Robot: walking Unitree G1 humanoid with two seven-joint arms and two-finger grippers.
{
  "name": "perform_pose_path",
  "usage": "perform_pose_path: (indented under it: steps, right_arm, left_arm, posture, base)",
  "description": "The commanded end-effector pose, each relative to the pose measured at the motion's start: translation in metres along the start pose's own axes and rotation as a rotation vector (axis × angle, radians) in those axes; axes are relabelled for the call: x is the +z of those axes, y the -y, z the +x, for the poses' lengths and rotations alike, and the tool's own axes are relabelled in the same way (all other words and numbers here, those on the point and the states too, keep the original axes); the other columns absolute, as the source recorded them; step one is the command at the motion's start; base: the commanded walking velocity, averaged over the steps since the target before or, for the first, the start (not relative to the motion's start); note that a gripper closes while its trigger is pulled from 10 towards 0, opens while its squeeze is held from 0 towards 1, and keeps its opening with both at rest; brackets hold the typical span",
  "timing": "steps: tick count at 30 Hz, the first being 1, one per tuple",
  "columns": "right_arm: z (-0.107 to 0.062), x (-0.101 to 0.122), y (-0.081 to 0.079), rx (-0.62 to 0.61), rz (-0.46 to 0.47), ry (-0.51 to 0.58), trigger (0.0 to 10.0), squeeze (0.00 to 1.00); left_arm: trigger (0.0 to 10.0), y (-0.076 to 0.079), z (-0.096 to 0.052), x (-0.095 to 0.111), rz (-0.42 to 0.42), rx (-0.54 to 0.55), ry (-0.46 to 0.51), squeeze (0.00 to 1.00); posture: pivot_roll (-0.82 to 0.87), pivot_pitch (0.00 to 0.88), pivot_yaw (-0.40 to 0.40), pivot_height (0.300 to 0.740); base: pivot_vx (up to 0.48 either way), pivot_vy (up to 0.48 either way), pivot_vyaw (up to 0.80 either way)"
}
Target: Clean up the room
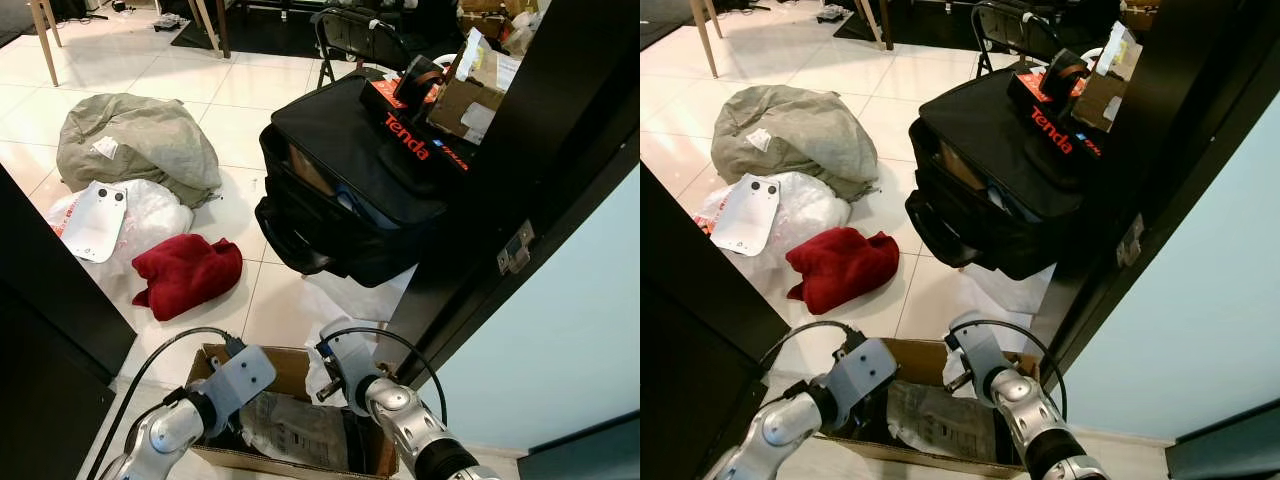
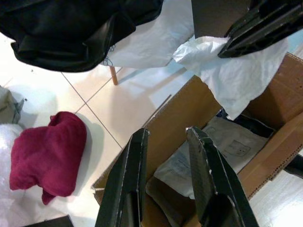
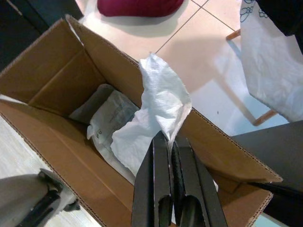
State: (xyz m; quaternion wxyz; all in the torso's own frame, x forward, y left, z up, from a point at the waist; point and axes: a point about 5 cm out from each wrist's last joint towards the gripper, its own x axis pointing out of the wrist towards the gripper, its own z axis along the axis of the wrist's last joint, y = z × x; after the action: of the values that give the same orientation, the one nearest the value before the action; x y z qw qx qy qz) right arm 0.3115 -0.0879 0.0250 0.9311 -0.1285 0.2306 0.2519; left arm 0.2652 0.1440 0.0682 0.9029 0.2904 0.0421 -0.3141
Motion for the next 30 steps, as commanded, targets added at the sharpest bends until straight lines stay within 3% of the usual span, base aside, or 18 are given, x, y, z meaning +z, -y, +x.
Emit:
perform_pose_path:
  steps: [1, 13, 30]
  right_arm:
    - [-0.001, -0.006, -0.003, 0.003, 0.018, -0.009, 10.0, 0.0]
    - [-0.001, -0.006, 0.001, -0.001, 0.014, -0.003, 10.0, 0.0]
    - [-0.001, -0.008, 0.003, -0.007, 0.003, -0.011, 10.0, 0.0]
  left_arm:
    - [10.0, 0.007, -0.002, -0.006, -0.009, -0.018, -0.021, 0.0]
    - [10.0, 0.002, 0.006, -0.003, 0.007, -0.001, -0.014, 0.0]
    - [10.0, -0.001, 0.009, -0.003, 0.016, -0.002, -0.009, 0.0]
  posture:
    - [0.03, 0.239, -0.033, 0.715]
    - [0.04, 0.2, -0.022, 0.67]
    - [0.04, 0.208, -0.017, 0.67]
  base:
    - [0.0, 0.0, 0.0]
    - [0.0, 0.0, 0.0]
    - [0.0, 0.0, 0.0]
